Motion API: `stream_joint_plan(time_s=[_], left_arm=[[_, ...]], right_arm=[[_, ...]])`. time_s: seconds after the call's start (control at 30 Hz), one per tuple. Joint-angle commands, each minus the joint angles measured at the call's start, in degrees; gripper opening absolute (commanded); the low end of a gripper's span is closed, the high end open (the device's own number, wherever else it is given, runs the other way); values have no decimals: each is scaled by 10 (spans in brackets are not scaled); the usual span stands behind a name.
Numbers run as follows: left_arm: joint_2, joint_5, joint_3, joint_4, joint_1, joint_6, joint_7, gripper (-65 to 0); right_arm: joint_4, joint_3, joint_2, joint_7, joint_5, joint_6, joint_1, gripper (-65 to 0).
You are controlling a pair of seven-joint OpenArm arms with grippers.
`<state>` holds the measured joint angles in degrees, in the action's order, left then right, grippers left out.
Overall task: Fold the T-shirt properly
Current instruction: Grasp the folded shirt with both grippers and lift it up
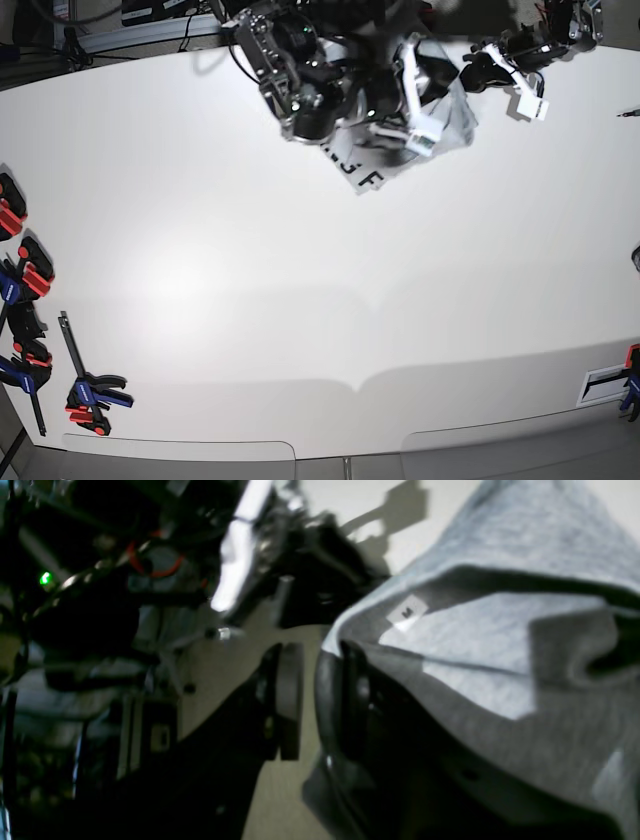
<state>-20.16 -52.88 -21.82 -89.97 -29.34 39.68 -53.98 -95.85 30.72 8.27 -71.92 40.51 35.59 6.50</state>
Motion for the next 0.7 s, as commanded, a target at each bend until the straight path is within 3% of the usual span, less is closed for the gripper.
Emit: stream_joint_plan(time_s=[0.0,0.33,0.53,0.67], left_arm=[[-6,-1,-2,-5,-3,3,1,-650],[-7,-1,-2,-5,-3,3,1,-650],[-7,-1,-2,-5,-3,3,1,-650],[-7,-1,-2,-5,-3,3,1,-650]], right_arm=[[-10,15,7,13,24,-1,-7,-526],[-10,26,7,21,61,0,-8,-524],[-11,26,7,9,185,36,-8,-498],[-23,19,7,-3,157,44,-8,-493]])
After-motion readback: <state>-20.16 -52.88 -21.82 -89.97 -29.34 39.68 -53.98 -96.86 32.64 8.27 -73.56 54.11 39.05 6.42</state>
